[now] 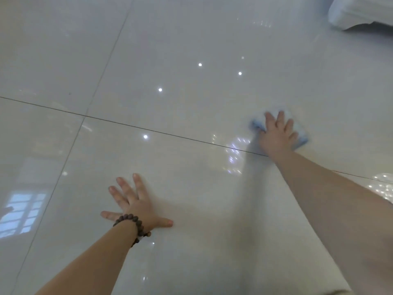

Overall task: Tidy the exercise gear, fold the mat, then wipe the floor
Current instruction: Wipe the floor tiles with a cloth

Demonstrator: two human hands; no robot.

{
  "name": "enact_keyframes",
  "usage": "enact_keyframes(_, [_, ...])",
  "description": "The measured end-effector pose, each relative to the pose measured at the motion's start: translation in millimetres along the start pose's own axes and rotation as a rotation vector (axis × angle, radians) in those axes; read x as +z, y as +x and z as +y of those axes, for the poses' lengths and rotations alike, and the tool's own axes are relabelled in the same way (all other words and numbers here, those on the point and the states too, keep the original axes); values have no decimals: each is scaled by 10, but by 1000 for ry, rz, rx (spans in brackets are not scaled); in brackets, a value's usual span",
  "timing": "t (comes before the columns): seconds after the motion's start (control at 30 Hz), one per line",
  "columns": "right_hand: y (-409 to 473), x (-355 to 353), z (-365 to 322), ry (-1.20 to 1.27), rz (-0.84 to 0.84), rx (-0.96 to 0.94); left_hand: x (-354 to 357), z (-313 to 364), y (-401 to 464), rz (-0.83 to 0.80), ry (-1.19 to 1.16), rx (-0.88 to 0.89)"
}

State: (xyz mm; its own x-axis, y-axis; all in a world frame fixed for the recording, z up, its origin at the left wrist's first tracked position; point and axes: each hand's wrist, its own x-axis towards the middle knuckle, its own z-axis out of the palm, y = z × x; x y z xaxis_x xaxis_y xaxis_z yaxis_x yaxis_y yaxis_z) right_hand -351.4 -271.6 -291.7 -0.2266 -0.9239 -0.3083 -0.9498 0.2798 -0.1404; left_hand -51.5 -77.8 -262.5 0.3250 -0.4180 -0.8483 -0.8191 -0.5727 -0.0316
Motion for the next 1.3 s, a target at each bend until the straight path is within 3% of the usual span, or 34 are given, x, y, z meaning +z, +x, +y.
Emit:
enact_keyframes(0.03, [-219,167,-256,-29,-6,-116,-1,10,-5,3,1,-10])
enact_keyframes(0.1, [-924,566,-703,5,-45,-541,5,16,-11,8,2,-10])
enact_keyframes(0.17, [-1571,811,-759,-4,-108,-904,8,17,-18,14,7,-14])
enact_keyframes(0.23, [-1613,767,-373,-1,-74,-1000,12,21,-17,23,28,-25])
enact_keyframes(0.3, [-1356,611,311,-7,-27,-811,27,31,-11,33,46,-24])
enact_keyframes(0.43, [-851,118,1995,74,73,-72,54,54,-23,62,71,-27])
enact_keyframes(0.53, [-542,-134,2207,180,116,515,76,65,12,82,90,-45])
enact_keyframes(0.57, [-492,-126,1978,245,82,558,84,65,29,91,96,-50])
enact_keyframes(0.6, [-506,-66,1652,327,28,372,97,62,43,102,100,-55])
enact_keyframes(0.63, [-603,102,1276,383,113,34,113,57,57,117,99,-55])
enact_keyframes(0.67, [-762,323,918,559,267,-137,127,47,68,133,103,-53])
enact_keyframes(0.7, [-964,509,520,541,292,-437,135,44,65,146,116,-50])
enact_keyframes(0.73, [-1155,583,108,218,248,-699,134,48,52,157,131,-49])
enact_keyframes(0.77, [-1315,589,-225,120,-40,-854,129,57,29,168,146,-53])
enact_keyframes(0.83, [-1403,623,-363,79,-139,-869,117,112,-29,194,183,-44])
enact_keyframes(0.9, [-1109,481,29,78,-75,-866,99,246,-90,206,235,32])
enact_keyframes(1.13, [-45,-243,2501,6,52,37,116,1379,-198,281,286,326])
enact_keyframes(1.2, [-12,-375,2735,78,22,282,115,1682,-212,276,262,335])
enact_keyframes(1.3, [115,-327,2308,112,4,470,154,1939,-181,181,180,250])
